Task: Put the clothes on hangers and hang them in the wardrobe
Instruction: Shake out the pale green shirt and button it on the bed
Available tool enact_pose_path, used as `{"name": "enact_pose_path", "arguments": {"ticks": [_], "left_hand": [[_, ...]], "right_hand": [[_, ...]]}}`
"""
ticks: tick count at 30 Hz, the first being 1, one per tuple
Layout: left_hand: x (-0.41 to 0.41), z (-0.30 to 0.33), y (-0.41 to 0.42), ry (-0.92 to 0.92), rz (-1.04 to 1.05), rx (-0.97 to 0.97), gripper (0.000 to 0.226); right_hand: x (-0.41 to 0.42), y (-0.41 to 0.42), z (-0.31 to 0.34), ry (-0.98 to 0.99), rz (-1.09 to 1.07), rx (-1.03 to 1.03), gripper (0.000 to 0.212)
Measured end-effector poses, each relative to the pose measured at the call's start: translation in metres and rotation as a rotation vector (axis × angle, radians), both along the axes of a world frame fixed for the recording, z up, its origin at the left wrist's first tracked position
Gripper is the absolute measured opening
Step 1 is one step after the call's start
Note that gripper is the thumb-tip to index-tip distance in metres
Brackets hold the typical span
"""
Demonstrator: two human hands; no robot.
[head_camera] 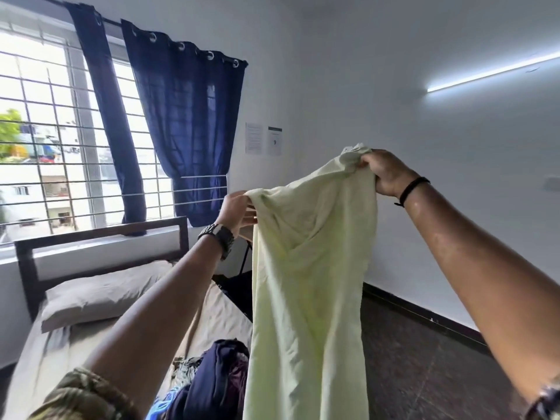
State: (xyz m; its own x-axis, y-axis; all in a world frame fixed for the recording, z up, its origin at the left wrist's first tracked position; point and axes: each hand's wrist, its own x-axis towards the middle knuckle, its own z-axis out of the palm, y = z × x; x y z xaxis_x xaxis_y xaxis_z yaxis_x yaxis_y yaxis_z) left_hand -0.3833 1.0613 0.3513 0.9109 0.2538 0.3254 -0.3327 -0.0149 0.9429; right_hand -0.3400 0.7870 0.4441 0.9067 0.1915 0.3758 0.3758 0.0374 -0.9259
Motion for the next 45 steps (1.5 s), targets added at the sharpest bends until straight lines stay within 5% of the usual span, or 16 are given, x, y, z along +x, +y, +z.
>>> {"name": "enact_pose_path", "arguments": {"ticks": [5, 9, 10, 14, 17, 22, 26, 30, 31, 33, 37, 40, 42, 45], "left_hand": [[-0.004, -0.008, 0.006, 0.109, -0.154, 0.256, 0.028], [-0.005, -0.003, -0.011, 0.229, -0.061, 1.088, 0.026], [-0.002, -0.001, -0.017, 0.168, -0.012, 1.162, 0.023], [0.000, 0.006, -0.034, 0.037, -0.276, 0.474, 0.036], [0.007, -0.002, -0.046, 0.131, -0.612, 0.456, 0.066], [0.008, -0.018, -0.071, 0.162, -0.702, 0.471, 0.036], [0.007, -0.022, -0.083, 0.230, -0.575, 0.447, 0.022], [0.014, -0.015, -0.087, 0.219, -0.394, 0.365, 0.025], [0.014, -0.011, -0.089, 0.211, -0.374, 0.294, 0.022], [0.013, -0.002, -0.094, 0.231, -0.321, 0.154, 0.015], [0.021, 0.008, -0.105, 0.248, -0.185, -0.055, 0.004], [0.024, 0.025, -0.110, 0.159, -0.077, -0.195, 0.028], [0.023, 0.040, -0.112, 0.079, -0.033, -0.186, 0.026], [0.012, 0.066, -0.118, -0.045, -0.112, -0.091, 0.017]], "right_hand": [[-0.008, 0.001, -0.005, 0.096, 0.089, -0.043, 0.040], [-0.013, 0.016, -0.022, 0.115, 0.116, -0.122, 0.040], [-0.012, 0.018, -0.027, 0.131, 0.141, -0.105, 0.039], [-0.014, 0.018, -0.039, 0.160, 0.303, -0.094, 0.037], [-0.018, 0.016, -0.040, 0.147, 0.340, -0.125, 0.035], [-0.016, 0.009, -0.039, 0.133, 0.297, -0.161, 0.034], [-0.005, -0.002, -0.039, 0.105, 0.180, -0.292, 0.031], [0.005, -0.021, -0.042, -0.151, -0.330, -0.957, 0.009], [0.007, -0.025, -0.045, -0.148, -0.393, -1.086, 0.025], [0.002, -0.025, -0.046, -0.108, -0.407, -1.028, 0.037], [-0.022, -0.001, -0.043, -0.094, -0.253, -0.756, 0.021], [-0.042, 0.017, -0.042, -0.010, -0.077, -0.739, 0.037], [-0.046, 0.024, -0.048, -0.045, -0.126, -0.774, 0.047], [-0.043, 0.028, -0.058, -0.120, -0.284, -0.684, 0.035]]}}
